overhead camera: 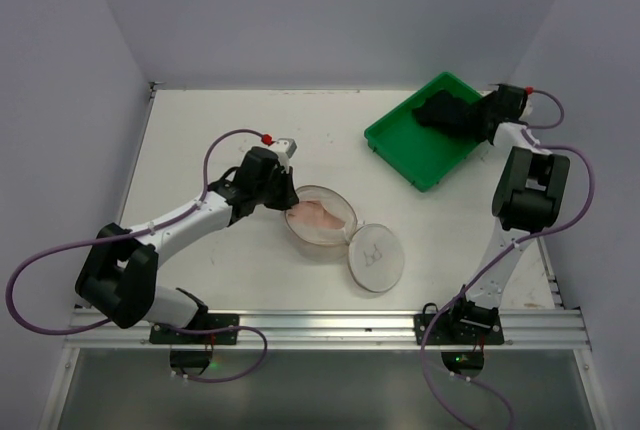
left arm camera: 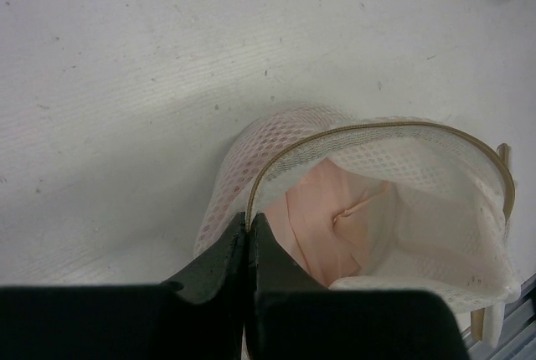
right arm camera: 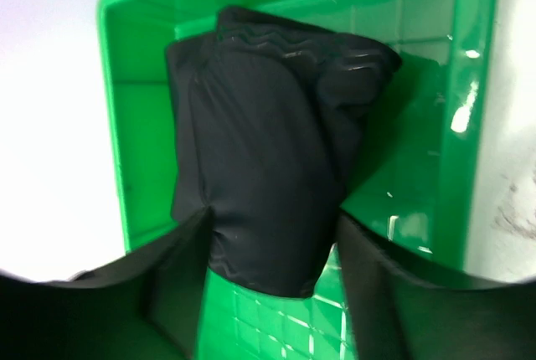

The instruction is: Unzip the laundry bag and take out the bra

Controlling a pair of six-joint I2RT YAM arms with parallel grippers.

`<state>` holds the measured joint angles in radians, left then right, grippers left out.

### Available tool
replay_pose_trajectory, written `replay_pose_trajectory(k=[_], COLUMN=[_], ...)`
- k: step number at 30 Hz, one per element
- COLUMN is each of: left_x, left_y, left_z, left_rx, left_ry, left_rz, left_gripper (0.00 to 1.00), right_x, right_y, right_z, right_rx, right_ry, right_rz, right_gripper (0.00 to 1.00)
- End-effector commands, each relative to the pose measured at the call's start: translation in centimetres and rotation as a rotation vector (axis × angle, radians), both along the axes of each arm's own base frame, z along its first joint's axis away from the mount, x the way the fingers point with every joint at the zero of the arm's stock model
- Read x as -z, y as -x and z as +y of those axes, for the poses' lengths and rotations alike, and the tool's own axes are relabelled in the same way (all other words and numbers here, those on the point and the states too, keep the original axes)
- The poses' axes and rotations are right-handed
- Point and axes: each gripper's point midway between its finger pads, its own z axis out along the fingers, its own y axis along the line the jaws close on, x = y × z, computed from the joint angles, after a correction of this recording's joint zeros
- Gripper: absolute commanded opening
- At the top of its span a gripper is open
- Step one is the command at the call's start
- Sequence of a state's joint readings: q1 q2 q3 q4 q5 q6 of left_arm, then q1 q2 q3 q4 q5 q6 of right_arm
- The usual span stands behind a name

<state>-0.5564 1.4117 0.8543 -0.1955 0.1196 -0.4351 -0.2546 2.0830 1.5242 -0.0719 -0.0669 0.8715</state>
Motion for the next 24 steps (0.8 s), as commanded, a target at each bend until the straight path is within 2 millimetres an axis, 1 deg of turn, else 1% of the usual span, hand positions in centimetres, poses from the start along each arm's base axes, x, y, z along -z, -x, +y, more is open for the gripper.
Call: replay_pose_trajectory(k=[1,2,5,8,9,10,12,13,14,15,17,18,20,21,22,23,24], left_x=[-1.0,-1.1,-1.1,-1.1,-1.2,-1.2,-1.4,-1.4,-1.5,-1.6,-1.7,-1.9,-2.1,-2.2,-2.3,-2.3,-2.4], left_y=[-0.8,-0.8,-0.7,-0.7,-0.7,-0.6,-0.7,-0.7,-0.7,-0.7,-0.7,-0.7,-0.7,-0.6,-0.6,-0.5,-0.5], left_z=[-0.2,-0.2,-0.3,-0.2,-0.3,-0.3,-0.3,-0.2,-0.3,-0.1,-0.1,-0.1,0.0,-0.1,0.0,0.0,0.2], left_rx=[-0.007,-0.008,-0.006,-0.009,-0.008,-0.007,-0.011,-0.013,-0.015,-0.021,-0.028,-0.028,-0.035,-0.035,-0.038,-0.040,-0.047], left_ry=[0.031,0.032,0.034,0.037,0.040,0.041,0.044,0.045,0.049,0.049,0.051,0.054,0.061,0.066,0.067,0.067,0.064], left_rz=[-0.032,-0.035,-0.034,-0.033,-0.035,-0.034,-0.035,-0.038,-0.039,-0.042,-0.044,-0.047,-0.049,-0.051,-0.052,-0.050,-0.053], left_gripper=[0.03,0.03,0.03,0.03,0.03,0.03,0.03,0.03,0.03,0.03,0.03,0.03,0.03,0.03,0.03,0.03,0.03], right_x=[-4.7,-4.8,-5.4,-6.2,-6.1,-7.3,-8.1,-8.1,-9.4,-9.1,-10.0,-10.7,-11.5,-13.1,-12.6,-12.9,-12.3], right_y=[0.8,1.1,2.1,3.2,3.7,4.1,4.5,5.0,5.4,6.0,6.6,7.6,8.5,9.5,10.6,11.4,13.0], right_z=[-0.6,-0.7,-0.9,-1.2,-1.1,-1.0,-0.3,0.1,0.7,1.9,3.4,5.7,8.3,11.3,12.7,14.4,18.5], right_rx=[0.014,0.014,0.019,0.031,0.030,0.026,0.004,-0.018,-0.039,-0.070,-0.123,-0.190,-0.288,-0.366,-0.431,-0.488,-0.604], right_ry=[0.053,0.064,0.095,0.128,0.133,0.151,0.171,0.186,0.195,0.198,0.231,0.223,0.259,0.270,0.294,0.300,0.286], right_rz=[-0.046,-0.042,-0.020,-0.016,-0.008,-0.026,-0.035,-0.026,-0.051,-0.047,-0.076,-0.099,-0.143,-0.185,-0.169,-0.183,-0.188], right_gripper=[0.65,0.75,0.87,0.94,0.95,0.98,0.99,0.99,0.99,0.99,0.99,0.99,0.99,0.98,0.98,0.98,0.97])
